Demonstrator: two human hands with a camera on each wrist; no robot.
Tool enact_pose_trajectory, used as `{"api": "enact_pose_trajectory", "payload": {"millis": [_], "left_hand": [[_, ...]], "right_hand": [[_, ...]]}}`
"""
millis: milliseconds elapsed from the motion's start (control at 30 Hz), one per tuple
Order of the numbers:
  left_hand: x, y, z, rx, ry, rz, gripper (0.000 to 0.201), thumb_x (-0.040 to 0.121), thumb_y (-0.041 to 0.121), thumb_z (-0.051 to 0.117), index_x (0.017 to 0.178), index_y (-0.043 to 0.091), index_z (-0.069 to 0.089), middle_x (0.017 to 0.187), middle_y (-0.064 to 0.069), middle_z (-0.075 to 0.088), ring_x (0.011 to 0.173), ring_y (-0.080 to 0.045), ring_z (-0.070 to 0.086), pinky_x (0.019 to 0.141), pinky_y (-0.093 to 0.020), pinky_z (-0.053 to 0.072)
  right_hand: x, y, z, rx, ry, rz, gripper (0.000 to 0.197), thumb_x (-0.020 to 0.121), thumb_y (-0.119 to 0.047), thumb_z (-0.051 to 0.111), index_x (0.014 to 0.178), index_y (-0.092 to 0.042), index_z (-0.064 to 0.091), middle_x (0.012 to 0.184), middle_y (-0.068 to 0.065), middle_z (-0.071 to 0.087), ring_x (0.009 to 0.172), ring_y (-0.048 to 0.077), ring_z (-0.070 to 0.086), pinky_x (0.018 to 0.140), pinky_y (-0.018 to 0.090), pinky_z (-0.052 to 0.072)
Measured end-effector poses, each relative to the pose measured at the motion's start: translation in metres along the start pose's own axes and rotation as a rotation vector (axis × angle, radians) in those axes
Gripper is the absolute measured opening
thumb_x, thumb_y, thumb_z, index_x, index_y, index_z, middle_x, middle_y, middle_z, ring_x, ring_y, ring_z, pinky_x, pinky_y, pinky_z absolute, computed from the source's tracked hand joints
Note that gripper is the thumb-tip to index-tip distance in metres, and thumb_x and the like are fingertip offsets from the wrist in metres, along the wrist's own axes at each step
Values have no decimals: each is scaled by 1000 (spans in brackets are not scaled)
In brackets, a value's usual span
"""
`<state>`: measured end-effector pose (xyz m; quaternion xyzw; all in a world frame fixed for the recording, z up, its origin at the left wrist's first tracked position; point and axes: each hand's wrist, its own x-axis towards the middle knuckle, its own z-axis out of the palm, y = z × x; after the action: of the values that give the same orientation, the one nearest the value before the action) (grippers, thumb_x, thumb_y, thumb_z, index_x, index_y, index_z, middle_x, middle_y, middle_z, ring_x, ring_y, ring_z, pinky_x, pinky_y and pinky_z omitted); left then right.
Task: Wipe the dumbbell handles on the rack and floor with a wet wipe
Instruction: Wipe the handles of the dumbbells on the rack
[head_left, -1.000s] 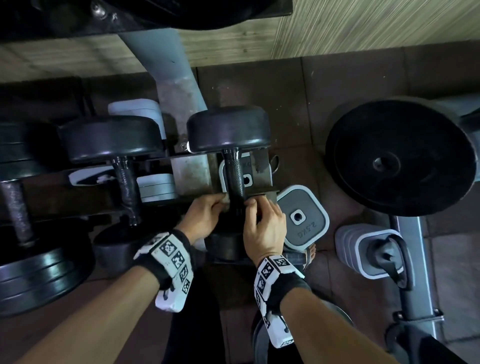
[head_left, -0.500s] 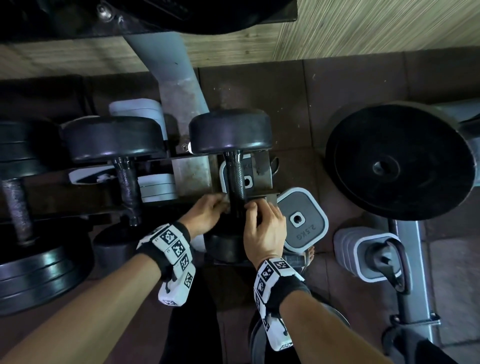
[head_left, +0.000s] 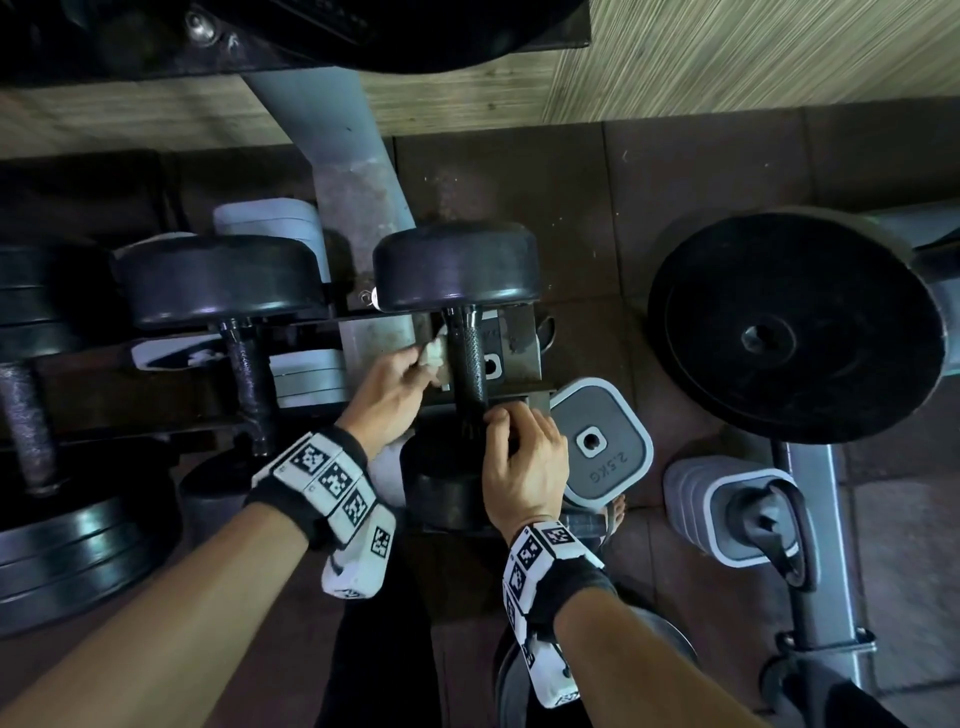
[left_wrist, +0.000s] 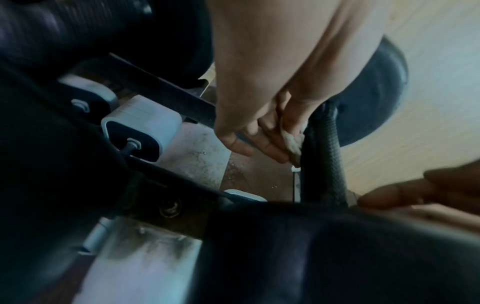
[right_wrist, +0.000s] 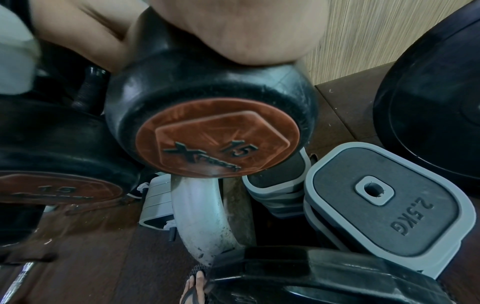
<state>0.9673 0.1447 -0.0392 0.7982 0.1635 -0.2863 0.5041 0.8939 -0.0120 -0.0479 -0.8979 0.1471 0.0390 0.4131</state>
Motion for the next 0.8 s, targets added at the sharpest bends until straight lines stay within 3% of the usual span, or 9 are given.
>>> {"api": "enact_pose_trajectory", "payload": {"millis": [67, 133, 200, 300, 433, 533, 600, 700, 800], "left_hand": [[2, 0, 3, 57, 28, 33, 24, 103, 14, 50, 117, 3, 66, 107, -6, 69, 95, -17, 62, 75, -4, 41], [8, 6, 10, 79, 80, 41, 22, 103, 9, 48, 114, 0, 65, 93, -5, 64, 79, -13, 56, 62, -6, 39], [9, 10, 16, 34, 104, 54, 22, 102, 3, 46, 112, -1, 65, 91, -4, 62, 73, -8, 52, 64, -10, 40], [-6, -3, 15, 42, 72, 72, 20, 103, 8, 48, 106, 3, 66, 104, -5, 68, 87, -9, 60, 71, -1, 38], [-11, -13, 14, 88, 20, 43, 20, 103, 13, 49, 101, 1, 65, 96, -7, 70, 86, -13, 62, 71, -8, 41], [0, -11, 21, 70, 5, 63, 20, 103, 6, 46, 103, -5, 62, 102, -20, 69, 86, -16, 57, 74, -17, 41], [-7, -16, 22, 71, -7, 78, 21, 103, 9, 47, 101, -1, 66, 101, -12, 71, 88, -18, 61, 76, -17, 44], [-26, -31, 18, 126, -21, 120, 22, 102, 12, 52, 86, 7, 66, 87, -3, 71, 84, -17, 63, 81, -34, 47], [-24, -30, 23, 118, -33, 106, 22, 103, 14, 50, 85, 11, 64, 86, 1, 70, 84, -11, 61, 84, -33, 46]], "right_hand": [[0, 0, 0, -3, 7, -5, 33, 93, -34, 41, 77, -15, 63, 71, -1, 60, 72, 28, 55, 69, 44, 47], [0, -1, -1, -2, 9, -10, 34, 93, -34, 41, 77, -14, 63, 71, -1, 60, 72, 29, 55, 69, 44, 47], [0, -1, 0, -6, 7, -4, 34, 94, -34, 41, 77, -15, 63, 71, -1, 61, 72, 28, 55, 69, 45, 47], [0, 0, 0, -7, 5, 1, 33, 93, -34, 42, 78, -15, 63, 72, -1, 62, 73, 28, 56, 70, 45, 48], [0, 0, 0, -4, 9, 0, 33, 93, -34, 42, 78, -15, 63, 72, -1, 62, 73, 28, 56, 70, 44, 48], [0, 0, 0, -4, 9, -7, 33, 93, -34, 41, 77, -14, 63, 72, 0, 63, 73, 29, 56, 69, 44, 47], [0, 0, 0, -7, 8, -8, 34, 93, -34, 40, 77, -14, 63, 73, 0, 64, 73, 29, 56, 69, 44, 47], [0, 0, 0, -3, 2, -12, 34, 93, -34, 40, 77, -14, 62, 73, 0, 64, 74, 30, 57, 69, 43, 47], [1, 0, 0, 2, 5, -9, 34, 93, -34, 40, 77, -14, 62, 73, 1, 63, 74, 30, 57, 69, 43, 47]]}}
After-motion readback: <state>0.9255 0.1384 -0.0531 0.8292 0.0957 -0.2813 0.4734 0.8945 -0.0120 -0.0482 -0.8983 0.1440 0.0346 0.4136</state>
